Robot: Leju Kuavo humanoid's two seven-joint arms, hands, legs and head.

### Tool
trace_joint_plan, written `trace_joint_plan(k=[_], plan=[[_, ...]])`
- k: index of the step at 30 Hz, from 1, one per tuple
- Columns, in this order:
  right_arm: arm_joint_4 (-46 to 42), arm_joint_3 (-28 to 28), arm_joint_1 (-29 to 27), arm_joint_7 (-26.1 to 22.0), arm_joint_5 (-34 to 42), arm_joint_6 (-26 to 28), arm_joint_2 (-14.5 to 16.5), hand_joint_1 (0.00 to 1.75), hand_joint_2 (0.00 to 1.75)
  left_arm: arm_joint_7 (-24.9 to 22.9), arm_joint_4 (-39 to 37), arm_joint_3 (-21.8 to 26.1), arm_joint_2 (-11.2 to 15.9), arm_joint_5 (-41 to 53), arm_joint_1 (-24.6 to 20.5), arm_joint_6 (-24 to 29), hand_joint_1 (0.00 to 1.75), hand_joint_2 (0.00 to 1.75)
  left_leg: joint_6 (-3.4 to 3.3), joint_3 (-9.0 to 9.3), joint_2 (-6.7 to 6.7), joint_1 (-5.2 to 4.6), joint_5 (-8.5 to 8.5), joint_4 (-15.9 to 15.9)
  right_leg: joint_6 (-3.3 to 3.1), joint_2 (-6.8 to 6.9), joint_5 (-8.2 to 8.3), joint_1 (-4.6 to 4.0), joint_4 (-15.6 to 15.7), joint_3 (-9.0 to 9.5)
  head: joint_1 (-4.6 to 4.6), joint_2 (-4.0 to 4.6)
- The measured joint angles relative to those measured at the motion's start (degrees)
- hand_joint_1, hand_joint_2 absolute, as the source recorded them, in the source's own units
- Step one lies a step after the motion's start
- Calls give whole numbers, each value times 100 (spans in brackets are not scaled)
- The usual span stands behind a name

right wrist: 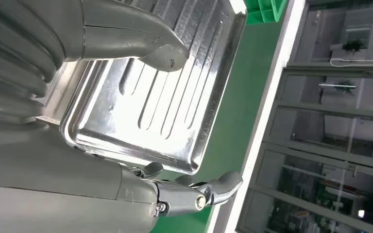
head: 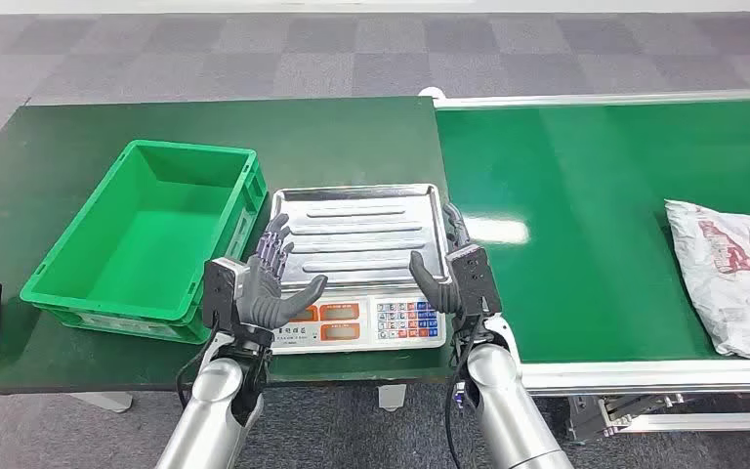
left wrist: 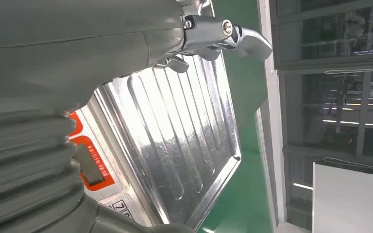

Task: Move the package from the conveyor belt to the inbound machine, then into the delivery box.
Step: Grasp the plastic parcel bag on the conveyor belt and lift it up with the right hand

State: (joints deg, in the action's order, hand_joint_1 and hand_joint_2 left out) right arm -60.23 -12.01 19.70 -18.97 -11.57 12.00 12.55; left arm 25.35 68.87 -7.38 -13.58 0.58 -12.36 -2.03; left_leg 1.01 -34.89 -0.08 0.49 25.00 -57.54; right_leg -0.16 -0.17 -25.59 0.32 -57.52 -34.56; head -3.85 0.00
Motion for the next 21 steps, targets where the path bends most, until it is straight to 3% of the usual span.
trace_joint_plan(k=[21], plan=[[81,88,7,121,-297,246,-154,0,175,8,13,1,36,7,62,32,0,175,0,0,-1,0,0,0,0,1,0,1,0,1,0,0]])
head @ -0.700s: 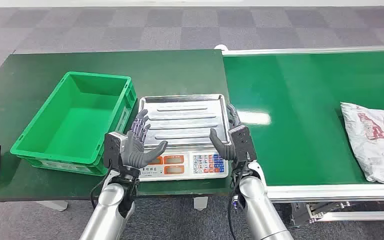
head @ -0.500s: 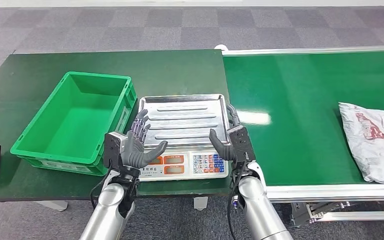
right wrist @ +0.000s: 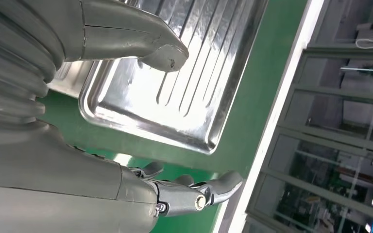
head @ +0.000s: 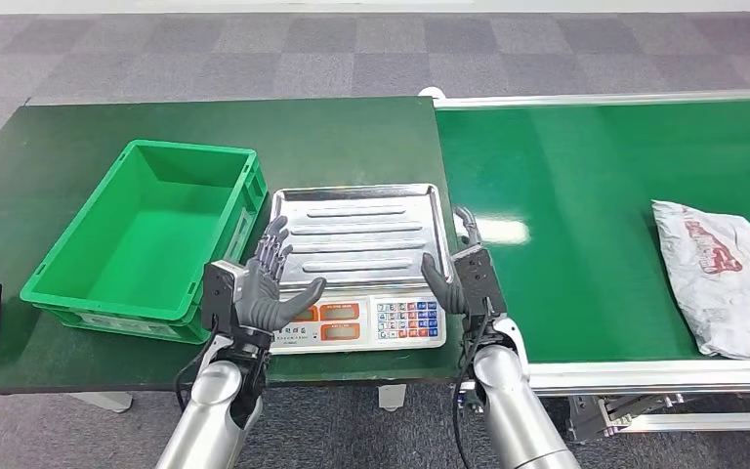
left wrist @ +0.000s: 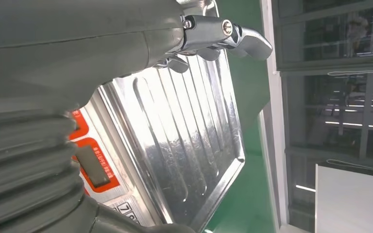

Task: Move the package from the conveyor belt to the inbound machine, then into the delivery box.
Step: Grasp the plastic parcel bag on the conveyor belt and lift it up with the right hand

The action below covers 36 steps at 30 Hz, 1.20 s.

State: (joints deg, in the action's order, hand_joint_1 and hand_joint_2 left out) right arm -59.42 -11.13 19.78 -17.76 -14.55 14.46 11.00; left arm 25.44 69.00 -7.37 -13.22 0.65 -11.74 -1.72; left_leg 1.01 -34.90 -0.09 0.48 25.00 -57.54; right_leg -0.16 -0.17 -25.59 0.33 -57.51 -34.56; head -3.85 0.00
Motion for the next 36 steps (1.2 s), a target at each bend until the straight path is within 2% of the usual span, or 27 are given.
trace_joint_plan(k=[10,20,28,36], plan=[[77,-90,40,-114,-67,-151,34,0,175,111,228,0,165,117,281,209,0,175,0,-1,1,1,0,1,0,-1,0,-2,-1,0,1,0],[139,-314,163,-4,-162,27,131,0,175,-9,710,0,258,131,618,320,0,175,0,0,0,1,0,1,1,3,-1,1,0,1,0,0],[138,-279,172,99,-468,416,-288,0,175,-136,713,-20,220,180,450,423,0,175,-1,2,0,-2,-1,-2,4,2,3,5,3,0,1,0],[179,78,164,80,-674,811,-781,0,175,-107,448,-136,190,176,134,489,0,175,-1,2,0,-3,-1,-3,5,2,4,6,3,0,1,0]])
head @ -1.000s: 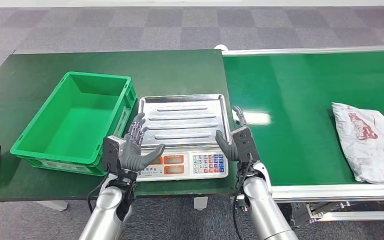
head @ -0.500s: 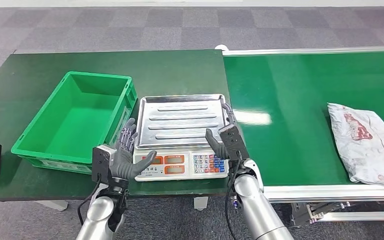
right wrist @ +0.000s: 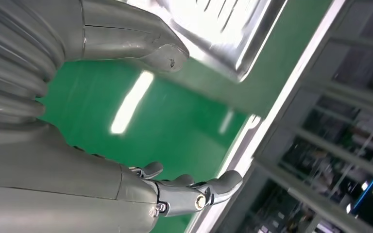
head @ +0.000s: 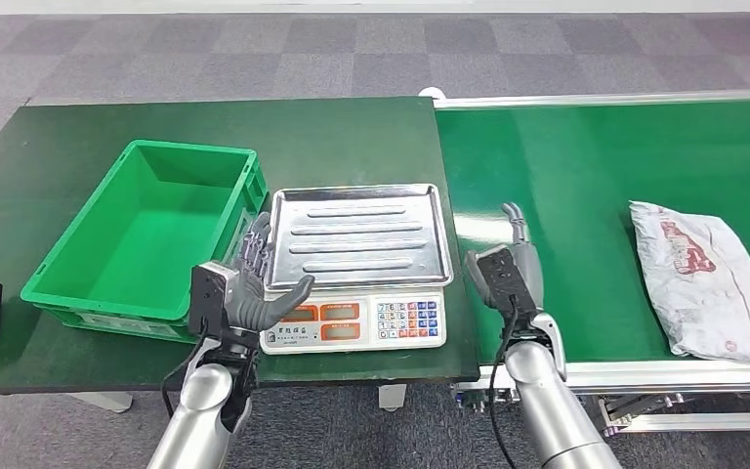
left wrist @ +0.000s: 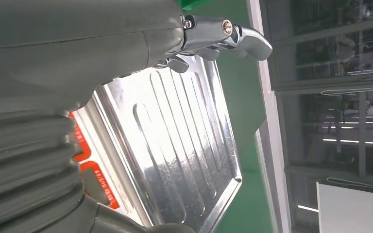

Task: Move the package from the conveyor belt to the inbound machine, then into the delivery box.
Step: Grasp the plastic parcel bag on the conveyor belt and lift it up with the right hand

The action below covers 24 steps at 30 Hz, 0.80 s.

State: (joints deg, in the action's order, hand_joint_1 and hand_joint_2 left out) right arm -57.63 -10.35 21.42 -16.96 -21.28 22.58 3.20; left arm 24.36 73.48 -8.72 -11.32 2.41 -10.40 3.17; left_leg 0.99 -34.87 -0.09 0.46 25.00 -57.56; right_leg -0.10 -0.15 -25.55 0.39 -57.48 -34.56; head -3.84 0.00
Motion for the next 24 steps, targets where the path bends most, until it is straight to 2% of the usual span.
trace_joint_plan(k=[9,16,20,24], plan=[[307,495,-130,-63,-432,804,-454,0,175,164,-214,-45,0,-186,-142,-50,0,175,-3,-1,0,0,3,0,0,0,0,0,1,-1,0,0],[869,871,-66,193,-1259,1654,-533,0,175,175,-408,-157,-19,-189,-282,-79,0,175,-3,-1,3,0,3,0,0,-2,0,0,0,1,0,0],[1156,1142,14,403,-1809,1727,-530,0,175,203,-449,-167,-45,-170,-308,-104,0,175,-3,-2,0,0,2,0,1,-1,0,0,0,1,1,0],[1432,1383,145,372,-2083,1731,-523,0,175,230,-453,-168,-69,-169,-349,-139,0,175,-3,-2,0,0,2,0,1,-1,0,0,0,1,1,0]])
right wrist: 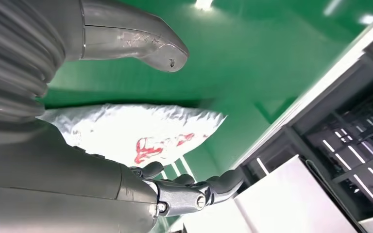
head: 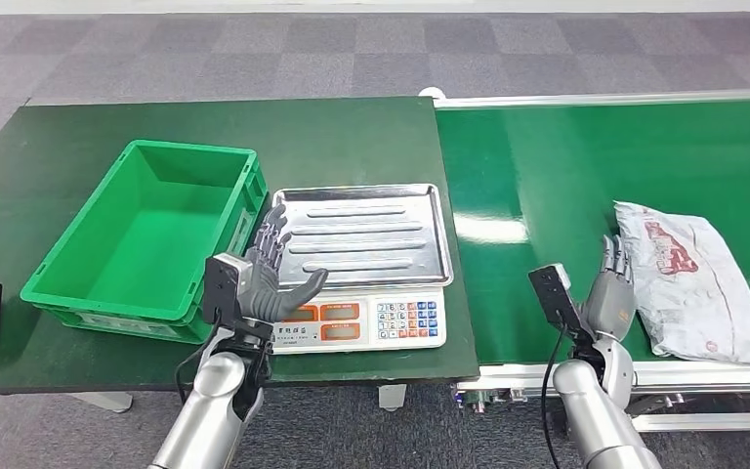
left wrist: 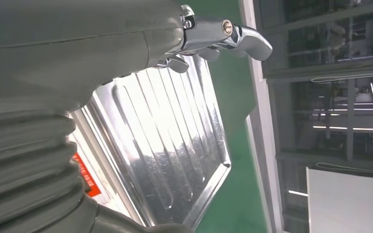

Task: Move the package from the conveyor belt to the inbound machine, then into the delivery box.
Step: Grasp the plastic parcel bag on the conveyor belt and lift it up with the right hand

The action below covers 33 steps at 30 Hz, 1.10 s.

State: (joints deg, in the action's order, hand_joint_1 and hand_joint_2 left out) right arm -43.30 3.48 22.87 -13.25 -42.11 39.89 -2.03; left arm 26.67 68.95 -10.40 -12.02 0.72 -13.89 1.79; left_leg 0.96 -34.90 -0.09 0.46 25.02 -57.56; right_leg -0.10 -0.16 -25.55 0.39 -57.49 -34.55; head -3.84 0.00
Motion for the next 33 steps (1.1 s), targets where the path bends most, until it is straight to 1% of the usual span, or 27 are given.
trace_joint_plan(k=[3,12,28,33], plan=[[149,105,72,-30,-88,-33,22,0,175,10,1,0,-15,-9,2,-16,0,175,0,-1,-1,0,0,0,0,0,0,0,0,0,0,0],[557,314,395,153,-273,-95,105,0,175,46,-14,0,-28,-55,38,-50,0,175,0,-2,-1,0,0,0,0,2,0,0,0,1,-1,0],[877,566,431,55,-170,-226,190,0,175,62,-138,3,13,-76,61,-149,0,175,0,-3,-2,0,0,0,1,3,0,0,-1,1,-1,0],[922,581,433,-50,-173,-219,284,0,175,89,-32,21,31,-71,111,-155,0,175,0,-3,-2,0,0,0,0,2,-1,0,-1,1,-1,0]])
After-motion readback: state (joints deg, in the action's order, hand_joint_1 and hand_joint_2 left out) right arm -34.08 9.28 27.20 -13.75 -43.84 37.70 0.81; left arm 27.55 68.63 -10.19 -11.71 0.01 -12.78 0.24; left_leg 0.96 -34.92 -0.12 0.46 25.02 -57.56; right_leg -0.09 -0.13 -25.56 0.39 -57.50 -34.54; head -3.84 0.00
